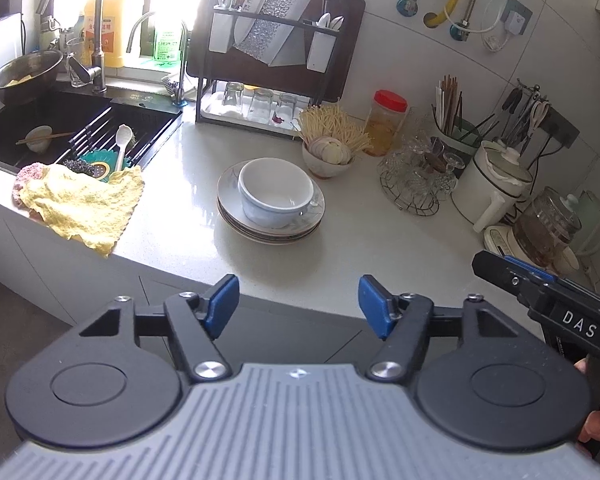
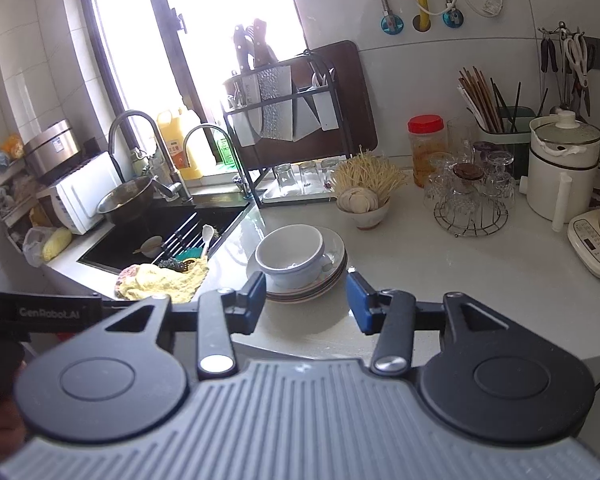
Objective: Organize plates and bowls
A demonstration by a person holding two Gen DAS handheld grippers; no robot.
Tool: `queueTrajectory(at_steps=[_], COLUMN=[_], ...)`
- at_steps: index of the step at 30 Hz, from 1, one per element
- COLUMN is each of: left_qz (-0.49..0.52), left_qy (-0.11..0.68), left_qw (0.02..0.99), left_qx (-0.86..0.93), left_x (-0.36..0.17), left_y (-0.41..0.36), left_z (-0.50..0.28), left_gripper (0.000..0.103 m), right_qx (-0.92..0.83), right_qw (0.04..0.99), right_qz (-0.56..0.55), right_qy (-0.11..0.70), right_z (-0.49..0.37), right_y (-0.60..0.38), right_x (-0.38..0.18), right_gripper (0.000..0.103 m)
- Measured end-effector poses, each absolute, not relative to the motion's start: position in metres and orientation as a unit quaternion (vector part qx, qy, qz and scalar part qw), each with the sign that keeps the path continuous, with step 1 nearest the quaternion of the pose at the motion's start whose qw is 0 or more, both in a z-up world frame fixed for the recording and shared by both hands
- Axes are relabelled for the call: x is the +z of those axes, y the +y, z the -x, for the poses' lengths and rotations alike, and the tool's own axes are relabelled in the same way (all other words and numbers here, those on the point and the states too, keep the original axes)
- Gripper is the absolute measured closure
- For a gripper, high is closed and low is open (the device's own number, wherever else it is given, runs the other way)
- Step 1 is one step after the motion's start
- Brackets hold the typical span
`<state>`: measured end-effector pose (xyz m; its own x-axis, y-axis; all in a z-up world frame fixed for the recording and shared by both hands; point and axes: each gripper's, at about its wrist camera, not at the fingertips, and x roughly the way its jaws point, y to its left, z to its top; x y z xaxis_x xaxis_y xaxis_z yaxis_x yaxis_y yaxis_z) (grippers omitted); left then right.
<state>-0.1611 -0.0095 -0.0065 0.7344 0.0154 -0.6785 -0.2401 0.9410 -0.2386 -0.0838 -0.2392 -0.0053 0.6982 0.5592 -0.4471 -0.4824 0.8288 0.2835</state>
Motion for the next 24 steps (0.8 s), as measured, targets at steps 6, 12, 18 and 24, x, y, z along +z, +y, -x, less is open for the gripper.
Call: queueTrajectory(at_steps=[6, 12, 18, 24], left_qz=[0.152, 0.139, 0.127, 0.123], left_qy=[0.357, 0.355, 0.348, 0.345], left_qw=[0.919, 0.922, 0.926, 0.927], left_qx=[0.071, 0.071, 0.073, 0.083], left_x=[-0.008, -0.008, -0.006, -0.007], left_y=[-0.012, -0.02, -0.025, -0.027], left_z=[0.17, 0.173, 0.173, 0.172], left_gripper=[0.01, 0.007, 0.006, 0.006], right_qx=[0.273, 0.264, 0.255, 0.257], right_qw=[0.923, 0.926, 0.928, 0.926], right_qz=[-0.07, -0.085, -0.076, -0.069], right_qy=[0.263, 0.258, 0.26, 0.267], right_z=[0.089, 0.093, 0.095, 0.094], right_y=[-0.243, -0.25, -0.25, -0.25], right_x=[-0.005, -0.008, -0.007, -0.011], right_gripper=[0.03, 0.014, 0.014, 0.014])
